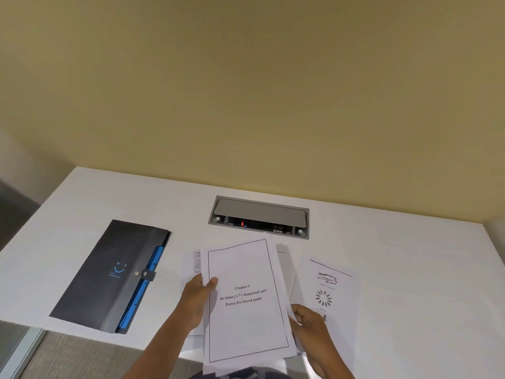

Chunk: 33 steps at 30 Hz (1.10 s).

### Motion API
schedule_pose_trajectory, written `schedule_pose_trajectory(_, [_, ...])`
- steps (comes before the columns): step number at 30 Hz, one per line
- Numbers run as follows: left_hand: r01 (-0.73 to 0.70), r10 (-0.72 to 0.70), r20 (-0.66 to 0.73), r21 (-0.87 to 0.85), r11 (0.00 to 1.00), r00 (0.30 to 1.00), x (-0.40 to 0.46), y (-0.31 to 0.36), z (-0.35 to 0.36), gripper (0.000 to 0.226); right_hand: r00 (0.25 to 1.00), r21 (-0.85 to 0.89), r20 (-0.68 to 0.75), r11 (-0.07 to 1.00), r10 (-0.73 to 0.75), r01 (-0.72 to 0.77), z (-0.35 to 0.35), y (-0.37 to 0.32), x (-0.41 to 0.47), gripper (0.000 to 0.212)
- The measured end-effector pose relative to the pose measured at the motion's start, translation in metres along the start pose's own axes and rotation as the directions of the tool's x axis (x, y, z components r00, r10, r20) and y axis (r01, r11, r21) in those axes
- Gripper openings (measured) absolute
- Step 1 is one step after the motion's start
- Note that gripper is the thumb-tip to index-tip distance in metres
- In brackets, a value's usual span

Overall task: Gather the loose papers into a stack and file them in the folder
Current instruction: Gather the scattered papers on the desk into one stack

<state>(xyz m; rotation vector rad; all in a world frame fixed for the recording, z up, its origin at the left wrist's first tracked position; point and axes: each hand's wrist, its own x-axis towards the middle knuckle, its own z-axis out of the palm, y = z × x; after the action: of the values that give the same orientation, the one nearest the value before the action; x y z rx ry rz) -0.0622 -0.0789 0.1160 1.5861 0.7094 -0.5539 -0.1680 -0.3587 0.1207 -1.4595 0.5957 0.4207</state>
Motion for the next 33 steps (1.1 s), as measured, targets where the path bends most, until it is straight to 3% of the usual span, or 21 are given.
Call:
schedule_pose_trajectory(5, [0.021, -0.022, 0.015, 0.032, 0.999, 1.0, -0.007, -0.002, 0.006, 0.026, 0.995, 0.034, 0.103, 0.999, -0.01, 0.006, -0.003, 0.003, 0.002, 0.023])
schedule_pose_trajectory(9, [0.037, -0.031, -0.056, 0.1, 0.994, 0.998, -0.008, -0.007, 0.008, 0.018, 0.981, -0.083, 0.174, 0.994, 0.087, -0.074, -0.02, 0.003, 0.017, 0.036])
schedule_pose_trajectory(11, [0.035, -0.024, -0.11, 0.104, 0.994, 0.994, -0.008, -0.012, 0.008, 0.023, 0.993, -0.202, 0.078, 0.977, 0.091, -0.074, -0.037, -0.004, 0.03, 0.026])
schedule_pose_trajectory(13, [0.036, -0.025, -0.141, 0.078, 0.996, 0.99, -0.011, -0.017, 0.007, 0.026, 0.991, -0.331, -0.133, 0.943, -0.01, -0.035, -0.062, -0.006, 0.051, 0.012])
schedule_pose_trajectory(14, [0.032, -0.023, -0.154, 0.056, 0.998, 0.988, -0.01, -0.022, 0.004, 0.023, 0.972, -0.418, -0.215, 0.908, -0.093, -0.006, -0.076, -0.006, 0.062, 0.017])
schedule_pose_trajectory(16, [0.034, -0.033, -0.174, 0.005, 0.999, 0.984, -0.014, -0.027, -0.001, 0.017, 0.949, -0.638, -0.252, 0.77, -0.191, -0.014, -0.103, 0.0, 0.087, 0.056])
schedule_pose_trajectory(19, [0.053, -0.065, -0.213, -0.064, 0.997, 0.975, -0.02, -0.034, -0.008, 0.014, 0.951, -0.848, -0.267, 0.506, -0.154, -0.156, -0.141, 0.009, 0.117, 0.125])
schedule_pose_trajectory(22, [0.053, -0.083, -0.237, -0.128, 0.99, 0.968, -0.026, -0.04, -0.014, 0.011, 0.967, -0.924, -0.249, 0.312, -0.054, -0.22, -0.164, 0.015, 0.13, 0.16])
schedule_pose_trajectory(25, [0.072, -0.111, -0.257, -0.157, 0.985, 0.96, -0.029, -0.046, -0.016, 0.016, 0.977, -0.949, -0.211, 0.242, -0.006, -0.203, -0.17, 0.027, 0.13, 0.162])
schedule_pose_trajectory(28, [0.067, -0.119, -0.275, -0.19, 0.98, 0.954, -0.03, -0.051, -0.014, 0.017, 0.969, -0.961, -0.224, 0.189, -0.104, -0.202, -0.17, 0.04, 0.122, 0.157])
schedule_pose_trajectory(30, [0.065, -0.125, -0.269, -0.221, 0.973, 0.955, -0.032, -0.051, -0.01, 0.016, 0.955, -0.964, -0.207, 0.209, -0.213, -0.163, -0.169, 0.047, 0.116, 0.15])
schedule_pose_trajectory(33, [0.071, -0.137, -0.246, -0.258, 0.963, 0.959, -0.036, -0.047, -0.001, 0.011, 0.926, -0.942, -0.207, 0.321, -0.317, -0.1, -0.16, 0.051, 0.1, 0.139])
